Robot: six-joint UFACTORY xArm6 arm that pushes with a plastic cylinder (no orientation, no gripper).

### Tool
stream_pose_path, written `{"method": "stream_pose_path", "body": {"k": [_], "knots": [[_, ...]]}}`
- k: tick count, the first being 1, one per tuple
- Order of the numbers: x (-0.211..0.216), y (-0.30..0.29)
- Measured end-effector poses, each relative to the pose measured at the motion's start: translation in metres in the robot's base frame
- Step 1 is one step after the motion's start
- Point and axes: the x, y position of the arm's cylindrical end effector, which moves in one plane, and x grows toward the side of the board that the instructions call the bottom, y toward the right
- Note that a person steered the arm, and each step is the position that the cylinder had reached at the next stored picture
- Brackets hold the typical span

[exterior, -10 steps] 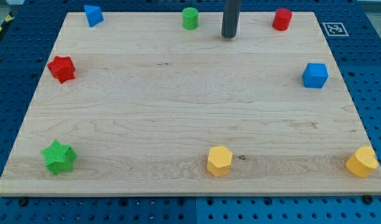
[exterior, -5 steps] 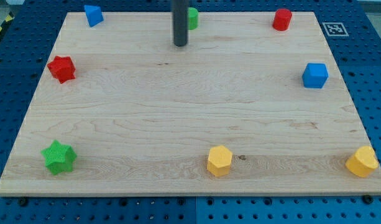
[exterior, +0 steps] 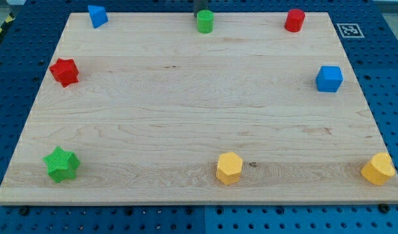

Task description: Slide the green circle to the top left side of the blue cube

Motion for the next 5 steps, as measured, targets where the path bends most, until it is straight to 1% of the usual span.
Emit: {"method": "stream_pose_path", "body": {"k": [1, 3, 5], "knots": [[0.010, -0.002], [0.041, -0.025], [0.072, 0.025]]}}
